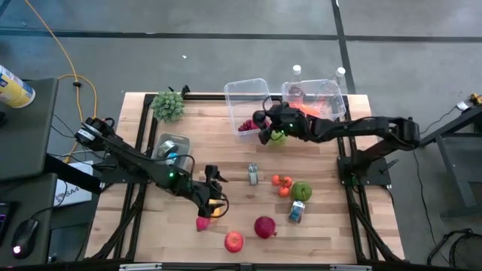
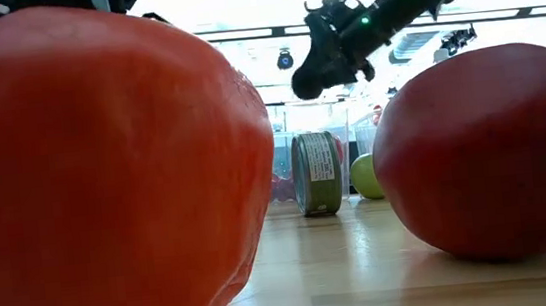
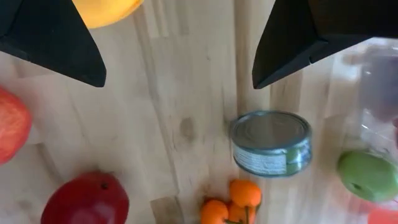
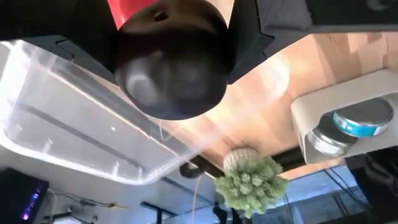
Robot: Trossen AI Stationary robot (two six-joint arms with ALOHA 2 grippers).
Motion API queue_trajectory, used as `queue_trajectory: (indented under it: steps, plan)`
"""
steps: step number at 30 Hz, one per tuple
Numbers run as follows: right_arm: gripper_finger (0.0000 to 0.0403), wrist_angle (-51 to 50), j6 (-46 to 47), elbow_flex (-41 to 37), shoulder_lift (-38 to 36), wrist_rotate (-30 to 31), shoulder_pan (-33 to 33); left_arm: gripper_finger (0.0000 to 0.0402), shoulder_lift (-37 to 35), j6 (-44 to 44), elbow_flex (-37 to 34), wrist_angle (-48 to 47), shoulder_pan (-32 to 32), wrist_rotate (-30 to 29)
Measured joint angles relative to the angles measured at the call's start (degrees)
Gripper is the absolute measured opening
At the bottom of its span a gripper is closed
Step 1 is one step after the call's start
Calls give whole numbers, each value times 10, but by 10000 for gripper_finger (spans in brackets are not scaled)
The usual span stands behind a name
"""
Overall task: Pick & Place Food Item
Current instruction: Put the plum into the left transparent bin, then put the green tuna can into the gray bin
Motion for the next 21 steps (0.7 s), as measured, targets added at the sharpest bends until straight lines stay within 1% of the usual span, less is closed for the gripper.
queue_trajectory:
  steps: [3, 6, 13, 17, 21]
  plan:
    - [224, -8, -21, 21, 17, -20, -14, 392, 0, -16, 0, 3, -5, 2]
    - [235, -10, -55, 27, 36, -19, -19, 392, 0, -22, 0, 11, -4, 2]
    - [303, -11, -100, 46, 62, 28, -15, 392, 0, -54, 0, 20, 7, 3]
    - [339, -6, -93, 63, 64, 26, -13, 392, 0, -74, 0, 21, 8, 3]
    - [361, -8, -96, 74, 60, 18, -12, 392, 0, -73, 0, 23, 8, 3]
